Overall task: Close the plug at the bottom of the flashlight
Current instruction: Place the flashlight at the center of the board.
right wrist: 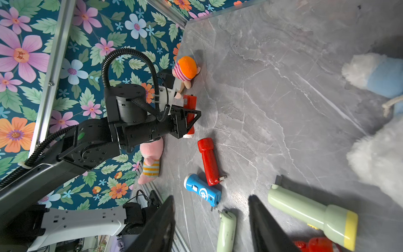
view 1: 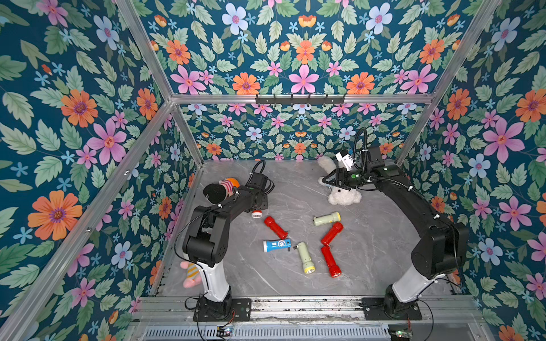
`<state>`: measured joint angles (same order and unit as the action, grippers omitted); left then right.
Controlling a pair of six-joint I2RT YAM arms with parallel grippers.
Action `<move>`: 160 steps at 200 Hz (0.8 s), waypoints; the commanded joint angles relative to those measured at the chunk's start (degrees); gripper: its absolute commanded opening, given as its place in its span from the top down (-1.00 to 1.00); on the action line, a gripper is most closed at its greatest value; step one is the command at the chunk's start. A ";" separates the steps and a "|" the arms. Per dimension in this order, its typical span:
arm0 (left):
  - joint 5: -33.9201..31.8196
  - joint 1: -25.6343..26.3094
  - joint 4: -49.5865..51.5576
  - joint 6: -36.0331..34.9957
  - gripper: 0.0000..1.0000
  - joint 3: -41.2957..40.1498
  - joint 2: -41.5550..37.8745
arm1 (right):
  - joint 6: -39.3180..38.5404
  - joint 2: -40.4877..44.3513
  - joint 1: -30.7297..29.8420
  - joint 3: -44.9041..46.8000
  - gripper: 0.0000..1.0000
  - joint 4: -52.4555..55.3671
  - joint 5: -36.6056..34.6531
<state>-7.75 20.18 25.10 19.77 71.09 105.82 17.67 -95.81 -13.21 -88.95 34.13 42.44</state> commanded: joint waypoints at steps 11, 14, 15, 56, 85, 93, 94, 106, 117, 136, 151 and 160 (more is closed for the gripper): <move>-1.30 -0.91 -1.66 2.41 0.76 -2.50 0.40 | 0.39 2.57 0.02 0.94 -0.10 -3.01 -1.12; -1.12 -1.00 -2.10 2.50 0.75 -2.92 0.25 | 0.42 2.63 0.03 1.00 -0.10 -3.08 -1.13; -1.03 -1.01 -2.22 2.53 0.75 -2.99 0.21 | 0.43 2.64 0.03 1.03 -0.10 -3.09 -1.13; 2.34 -1.36 -6.62 3.43 0.61 -6.31 -1.04 | 0.62 2.12 -0.01 1.09 -0.10 -3.45 -1.21; 4.68 -1.46 -9.75 3.95 0.31 -8.58 -2.36 | 0.79 1.94 -0.01 1.38 -0.11 -3.57 -1.21; 5.07 -1.42 -10.04 4.11 0.26 -8.90 -2.46 | 0.88 1.93 0.01 1.47 -0.11 -3.63 -1.26; 5.09 -1.44 -10.01 4.08 0.25 -8.93 -2.46 | 0.92 1.94 0.02 1.48 -0.11 -3.67 -1.24; 5.20 -1.46 -10.02 4.13 0.17 -8.95 -2.16 | 0.97 1.91 0.02 1.49 -0.11 -3.80 -1.21; 5.32 -1.50 -9.80 4.14 0.09 -9.00 -1.79 | 1.00 1.94 0.02 1.58 -0.11 -3.81 -1.14; 5.85 -1.73 -9.67 4.15 -0.04 -9.03 -1.15 | 1.08 1.85 -0.02 1.57 -0.11 -3.65 -0.87; 5.88 -1.78 -9.89 4.22 -0.12 -9.34 -1.19 | 1.14 1.82 -0.03 1.69 -0.11 -3.62 -0.86; 5.99 -1.84 -9.94 4.22 -0.15 -9.49 -1.38 | 1.14 1.90 -0.02 1.68 -0.11 -3.49 -0.88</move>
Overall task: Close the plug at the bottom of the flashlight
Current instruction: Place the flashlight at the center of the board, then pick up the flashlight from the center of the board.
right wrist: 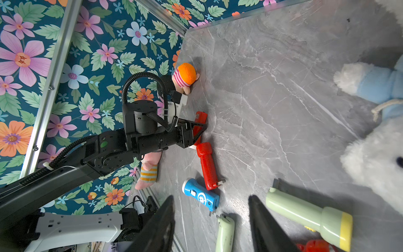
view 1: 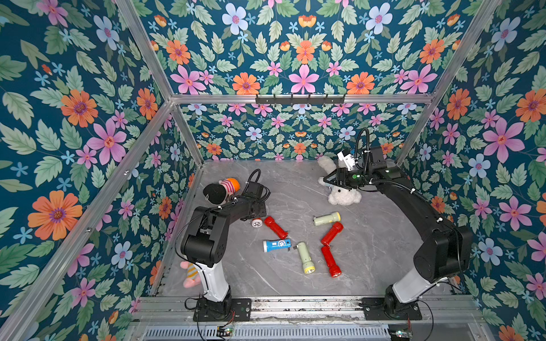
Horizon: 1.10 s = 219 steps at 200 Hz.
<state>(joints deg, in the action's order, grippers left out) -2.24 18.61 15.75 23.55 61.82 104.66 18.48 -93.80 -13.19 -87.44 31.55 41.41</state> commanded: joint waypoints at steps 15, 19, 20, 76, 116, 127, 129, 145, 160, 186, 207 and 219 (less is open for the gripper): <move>0.66 -0.42 -0.88 0.42 -0.18 -0.48 -0.80 | 0.33 -0.19 -0.05 0.25 -0.11 -0.90 0.16; 0.58 -0.46 -0.89 0.44 -0.20 -0.51 -1.00 | 0.33 -0.21 0.00 0.25 -0.11 -0.92 0.16; 0.58 -0.48 -0.89 0.49 -0.20 -0.49 -1.06 | 0.33 -0.23 0.00 0.21 -0.11 -0.94 0.16; -0.25 -0.59 1.45 0.18 -0.48 0.27 -7.28 | -0.20 0.43 -0.66 1.61 -0.11 -1.41 -3.40; 1.01 -0.45 3.80 0.55 -0.53 0.13 -14.49 | -9.48 1.16 -9.39 1.46 -0.12 3.00 -22.53; 2.51 -0.36 3.94 1.03 -0.47 -0.73 -16.72 | -10.30 1.19 -10.93 2.32 -0.12 2.58 -23.64; 2.77 -0.29 3.98 1.12 -0.46 -0.93 -17.22 | -10.26 1.21 -11.05 2.53 -0.11 2.40 -23.59; 3.33 0.68 4.64 1.80 -0.39 -2.80 -20.49 | -9.79 1.73 -11.53 4.76 -0.11 0.36 -22.27; 3.21 2.80 4.73 2.10 -0.39 -4.96 -23.74 | -9.52 2.54 -11.89 7.62 -0.09 -1.58 -21.91; 5.02 6.63 5.87 3.02 -0.45 -6.95 -25.84 | -10.01 3.27 -13.72 10.60 -0.08 -2.55 -23.80; 6.10 10.02 6.96 4.40 -0.49 -7.57 -24.50 | -10.05 3.07 -14.57 11.45 -0.08 -2.45 -24.22; 5.74 11.97 7.81 5.16 -0.53 -7.52 -23.34 | -9.87 3.00 -14.60 11.51 -0.07 -2.40 -24.10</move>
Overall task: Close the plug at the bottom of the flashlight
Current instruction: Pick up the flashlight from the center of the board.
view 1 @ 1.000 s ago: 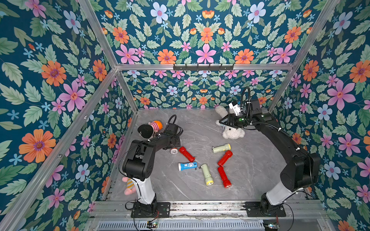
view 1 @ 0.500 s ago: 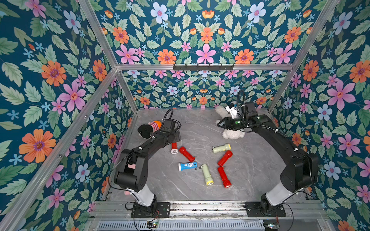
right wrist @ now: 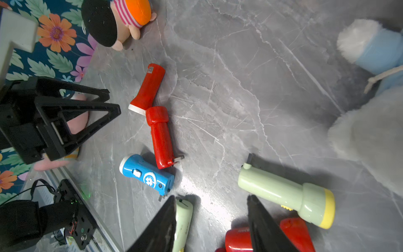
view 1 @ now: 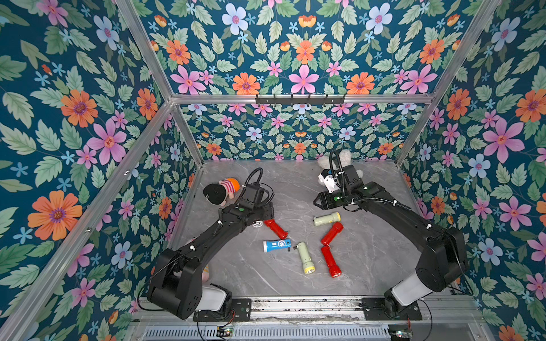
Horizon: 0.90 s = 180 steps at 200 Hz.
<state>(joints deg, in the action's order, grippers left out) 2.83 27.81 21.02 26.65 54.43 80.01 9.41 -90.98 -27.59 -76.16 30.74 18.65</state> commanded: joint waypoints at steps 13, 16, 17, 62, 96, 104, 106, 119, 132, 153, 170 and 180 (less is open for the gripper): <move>0.10 4.41 3.18 2.92 -0.57 -0.20 2.63 | -0.54 0.27 -0.35 0.52 -0.07 -1.87 -1.13; 0.00 4.70 3.24 3.19 -0.58 -0.21 2.92 | -0.53 0.32 -0.31 0.56 -0.07 -1.93 -1.07; -0.01 4.75 3.24 3.34 -0.58 -0.25 3.03 | -0.53 0.34 -0.33 0.52 -0.07 -2.01 -1.07; 1.56 7.51 1.26 7.46 -0.60 -1.22 8.40 | -0.44 0.71 -0.35 1.23 -0.07 -2.29 -1.50; 1.55 7.69 -0.10 8.54 -0.59 -1.35 10.93 | -0.62 1.48 -0.35 1.90 -0.07 -2.83 -2.00; 1.69 7.70 -0.48 8.83 -0.59 -1.27 11.42 | -0.63 1.58 -0.34 2.09 -0.07 -2.90 -2.12; 1.73 7.70 -0.63 8.85 -0.58 -1.28 11.60 | -0.62 1.59 -0.35 2.14 -0.07 -2.93 -2.17; 2.24 7.69 -1.45 9.19 -0.57 -1.13 12.46 | -0.70 1.76 -0.34 2.30 -0.07 -3.26 -2.39; 2.44 7.69 -1.85 9.23 -0.57 -0.91 13.51 | -0.71 2.16 -0.29 2.79 -0.07 -3.70 -2.64; 2.27 7.69 -2.18 9.43 -0.57 -0.65 14.94 | -0.76 2.73 -0.25 3.14 -0.07 -4.28 -3.00; 2.01 7.65 -2.62 9.60 -0.58 -0.47 15.90 | -0.72 3.34 -0.24 3.67 -0.07 -4.87 -3.19; 2.09 7.69 -3.05 9.74 -0.56 -0.33 16.52 | -0.75 3.65 -0.27 4.06 -0.07 -5.40 -3.29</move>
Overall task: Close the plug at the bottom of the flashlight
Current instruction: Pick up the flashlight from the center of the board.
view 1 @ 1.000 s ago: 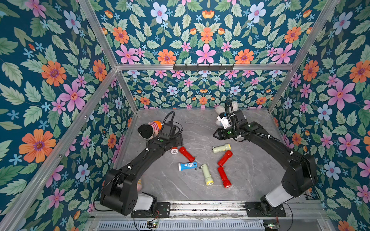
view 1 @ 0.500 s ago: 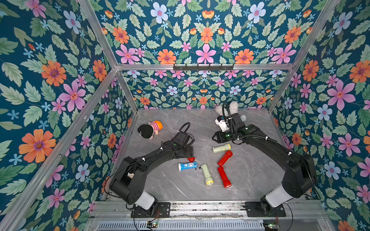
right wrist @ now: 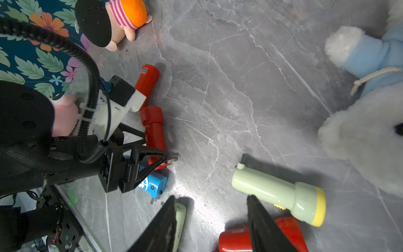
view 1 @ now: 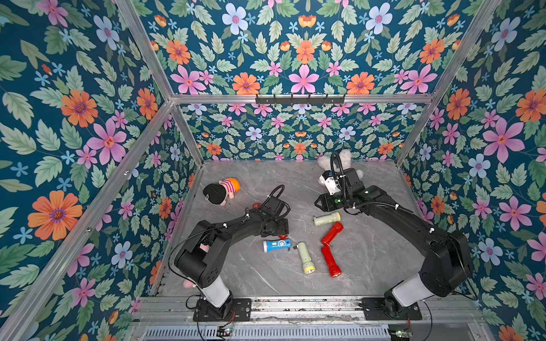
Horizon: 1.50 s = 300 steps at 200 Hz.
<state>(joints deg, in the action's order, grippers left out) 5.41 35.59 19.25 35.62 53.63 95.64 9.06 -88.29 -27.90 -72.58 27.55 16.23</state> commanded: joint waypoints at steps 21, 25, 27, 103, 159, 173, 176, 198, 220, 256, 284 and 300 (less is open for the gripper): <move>-0.05 -0.09 -2.43 1.27 -0.36 0.98 2.00 | -0.45 1.43 0.10 0.93 -0.07 -2.56 -1.36; 0.02 -0.09 -2.58 1.30 -0.33 1.12 2.28 | -0.53 1.45 0.05 1.01 -0.07 -2.60 -1.50; 0.08 -0.09 -2.62 1.25 -0.31 1.24 2.39 | -0.51 1.50 0.06 1.05 -0.07 -2.59 -1.58; 0.48 -0.52 -2.70 -0.86 0.39 11.22 2.47 | 0.96 8.28 0.98 7.62 0.10 -10.59 -3.88; 9.39 -3.60 -9.22 1.28 0.42 18.33 0.05 | -0.08 14.87 0.92 11.85 0.13 -15.68 -2.49; 12.12 -4.57 -10.50 2.65 0.43 18.91 -0.73 | -1.11 16.30 -0.14 13.20 0.10 -17.46 -2.06; 12.59 -4.83 -10.75 2.99 0.43 19.02 -0.91 | -1.62 16.64 -0.63 13.43 0.08 -17.68 -2.41; 16.94 -6.30 -14.97 6.74 0.47 17.44 -3.24 | -6.33 18.68 -6.28 14.69 0.03 -18.85 -9.21; 21.39 -7.91 -25.71 13.13 0.48 12.55 -6.87 | -4.28 20.21 -7.72 16.57 -0.04 -23.16 -7.43; 25.64 -10.16 -49.35 23.17 0.46 4.76 -10.86 | 2.85 17.97 -7.54 13.54 -0.12 -24.75 0.45; 28.12 -10.80 -65.79 29.68 0.45 1.57 -10.41 | 14.31 15.32 -3.99 14.07 -0.14 -33.82 13.97; 29.30 -11.24 -77.39 35.75 0.43 -0.11 -8.79 | 22.60 13.45 -0.48 15.71 -0.14 -42.28 21.00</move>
<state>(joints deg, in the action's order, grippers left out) 31.24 24.77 -33.56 60.75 55.07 85.52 17.34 -72.95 -31.70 -58.30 -1.45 23.79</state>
